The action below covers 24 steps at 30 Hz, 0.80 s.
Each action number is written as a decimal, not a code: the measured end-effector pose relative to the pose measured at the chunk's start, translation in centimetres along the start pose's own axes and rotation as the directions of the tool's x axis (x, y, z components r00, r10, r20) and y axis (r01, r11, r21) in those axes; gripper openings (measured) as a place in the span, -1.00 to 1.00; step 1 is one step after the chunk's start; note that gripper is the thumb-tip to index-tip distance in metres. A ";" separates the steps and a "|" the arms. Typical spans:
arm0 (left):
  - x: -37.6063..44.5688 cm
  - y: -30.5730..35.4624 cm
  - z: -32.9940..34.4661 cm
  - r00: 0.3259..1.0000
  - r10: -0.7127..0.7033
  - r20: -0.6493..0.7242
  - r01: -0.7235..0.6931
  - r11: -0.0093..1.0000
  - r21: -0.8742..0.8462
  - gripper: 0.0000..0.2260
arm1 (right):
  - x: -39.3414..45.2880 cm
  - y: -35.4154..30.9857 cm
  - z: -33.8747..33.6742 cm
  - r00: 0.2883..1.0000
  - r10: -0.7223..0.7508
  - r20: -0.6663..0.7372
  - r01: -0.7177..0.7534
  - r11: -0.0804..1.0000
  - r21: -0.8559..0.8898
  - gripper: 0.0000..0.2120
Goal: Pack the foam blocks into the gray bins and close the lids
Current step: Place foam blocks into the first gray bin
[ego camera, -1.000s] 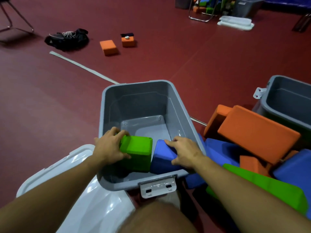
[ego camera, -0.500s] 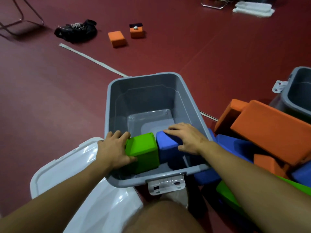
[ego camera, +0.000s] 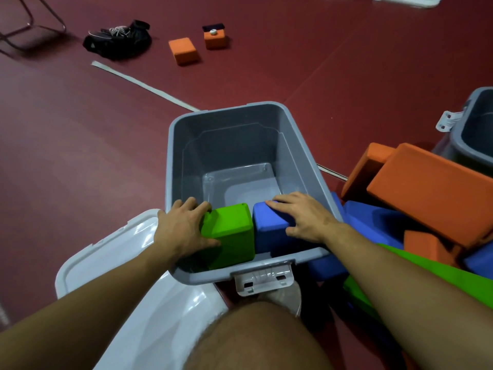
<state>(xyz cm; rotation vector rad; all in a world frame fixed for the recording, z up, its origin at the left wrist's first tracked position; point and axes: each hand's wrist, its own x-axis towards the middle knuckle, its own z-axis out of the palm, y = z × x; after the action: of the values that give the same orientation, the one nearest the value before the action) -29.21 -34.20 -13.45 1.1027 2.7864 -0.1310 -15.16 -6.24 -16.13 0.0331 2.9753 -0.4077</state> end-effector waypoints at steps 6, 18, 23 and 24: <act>0.0 0.3 -0.3 0.999 0.003 0.052 -0.005 0.999 0.037 -0.19 | -0.3 -0.9 -0.2 0.997 0.052 0.051 -0.047 0.993 -0.104 -0.22; 0.2 0.3 -0.1 0.996 0.011 0.086 -0.019 0.995 0.093 -0.16 | -0.3 -1.1 0.1 0.998 0.042 0.036 -0.035 0.986 -0.165 -0.25; 0.3 0.4 0.0 0.994 0.014 0.113 -0.029 0.991 0.134 -0.19 | -0.3 -1.4 0.2 0.999 0.027 0.044 -0.019 0.986 -0.167 -0.24; 0.2 0.4 0.0 0.993 0.014 0.116 -0.030 0.989 0.141 -0.19 | -0.3 -1.5 0.1 0.999 0.028 0.045 -0.020 0.985 -0.171 -0.24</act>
<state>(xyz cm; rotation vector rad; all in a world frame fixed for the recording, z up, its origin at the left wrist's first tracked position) -29.09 -33.73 -13.49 1.1189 2.6971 -0.3847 -14.88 -7.69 -15.84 0.0405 2.9476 -0.1477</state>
